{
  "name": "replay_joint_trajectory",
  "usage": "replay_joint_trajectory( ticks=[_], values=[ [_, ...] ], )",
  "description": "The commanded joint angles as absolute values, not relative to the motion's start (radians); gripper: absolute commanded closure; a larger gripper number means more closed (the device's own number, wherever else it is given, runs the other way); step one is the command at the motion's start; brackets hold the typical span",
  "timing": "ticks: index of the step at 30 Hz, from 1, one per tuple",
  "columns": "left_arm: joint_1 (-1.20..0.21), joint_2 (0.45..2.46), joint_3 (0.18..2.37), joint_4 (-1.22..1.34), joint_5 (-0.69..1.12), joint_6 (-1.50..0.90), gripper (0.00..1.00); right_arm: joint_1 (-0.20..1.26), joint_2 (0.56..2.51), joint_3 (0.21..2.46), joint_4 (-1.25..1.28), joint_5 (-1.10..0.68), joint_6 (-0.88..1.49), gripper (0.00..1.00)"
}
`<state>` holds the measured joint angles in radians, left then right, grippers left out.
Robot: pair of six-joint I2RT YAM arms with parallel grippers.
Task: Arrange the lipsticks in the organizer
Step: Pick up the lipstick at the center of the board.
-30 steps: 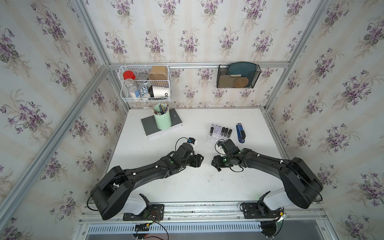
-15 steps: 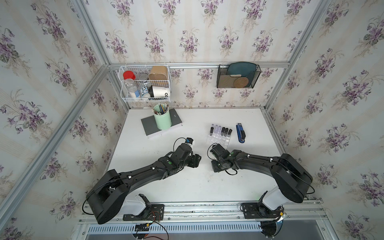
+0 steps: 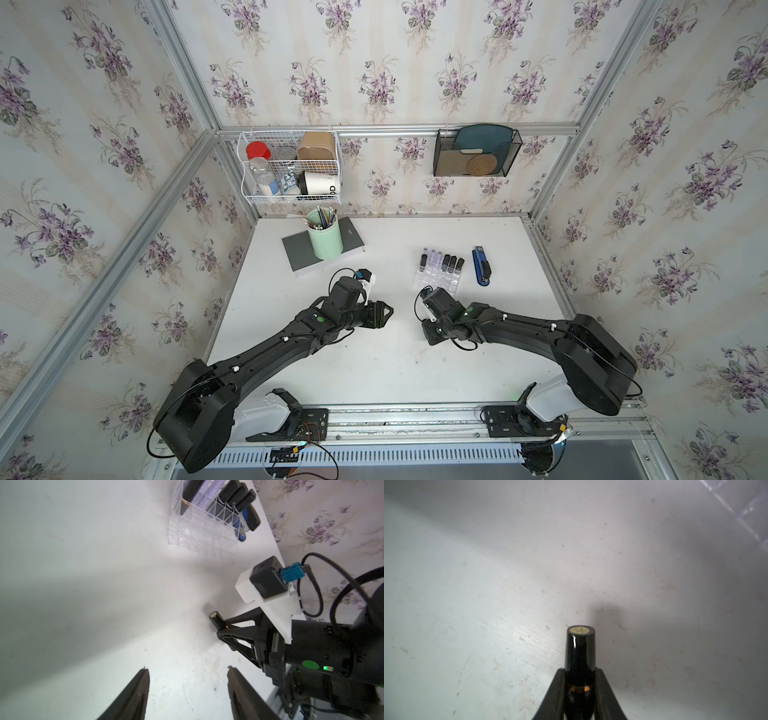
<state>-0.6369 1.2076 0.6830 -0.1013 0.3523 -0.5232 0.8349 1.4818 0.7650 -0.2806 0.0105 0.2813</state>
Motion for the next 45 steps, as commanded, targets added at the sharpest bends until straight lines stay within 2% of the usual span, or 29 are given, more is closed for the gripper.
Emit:
replay_joint_trajectory(
  ticks=[1, 5, 9, 17, 19, 21, 23, 25, 27, 31, 35, 40, 45],
  values=[
    [-0.595, 1.172, 0.654, -0.126, 0.613, -0.573, 0.34, 0.905, 1.406, 0.745, -0.151, -0.029, 0.135, 0.79],
    [-0.546, 1.129, 0.614, -0.099, 0.804, -0.635, 0.34, 0.987, 1.320, 0.702, -0.035, -0.021, 0.022, 0.78],
    [-0.545, 1.122, 0.597, -0.034, 0.907, -0.681, 0.37, 1.027, 1.280, 0.677, 0.032, -0.003, -0.060, 0.79],
    [-0.545, 1.158, 0.582, 0.018, 0.918, -0.695, 0.44, 1.059, 1.226, 0.667, 0.082, 0.005, -0.119, 0.79],
    [-0.545, 1.156, 0.583, 0.039, 0.924, -0.708, 0.48, 1.061, 1.224, 0.663, 0.089, 0.009, -0.117, 0.79],
    [-0.545, 1.149, 0.589, 0.042, 0.924, -0.708, 0.46, 1.062, 1.229, 0.659, 0.099, 0.016, -0.106, 0.79],
    [-0.543, 1.118, 0.590, 0.042, 0.913, -0.708, 0.37, 1.060, 1.232, 0.661, 0.123, 0.029, -0.059, 0.80],
    [-0.543, 1.068, 0.578, 0.063, 0.861, -0.726, 0.33, 1.057, 1.226, 0.660, 0.160, 0.006, -0.008, 0.80],
    [-0.542, 1.045, 0.560, 0.107, 0.822, -0.748, 0.36, 1.057, 1.225, 0.655, 0.186, -0.024, 0.013, 0.81],
    [-0.540, 1.092, 0.611, -0.001, 0.841, -0.672, 0.38, 1.058, 1.224, 0.650, 0.162, -0.009, 0.000, 0.82],
    [-0.534, 1.105, 0.662, -0.134, 0.778, -0.604, 0.35, 1.055, 1.133, 0.589, 0.104, 0.025, -0.024, 0.81],
    [-0.535, 1.142, 0.661, -0.064, 0.784, -0.639, 0.30, 1.055, 1.070, 0.488, 0.087, 0.065, 0.014, 0.82],
    [-0.546, 1.203, 0.662, -0.054, 0.786, -0.625, 0.29, 1.066, 1.079, 0.481, 0.114, 0.119, 0.004, 0.84]
  ],
)
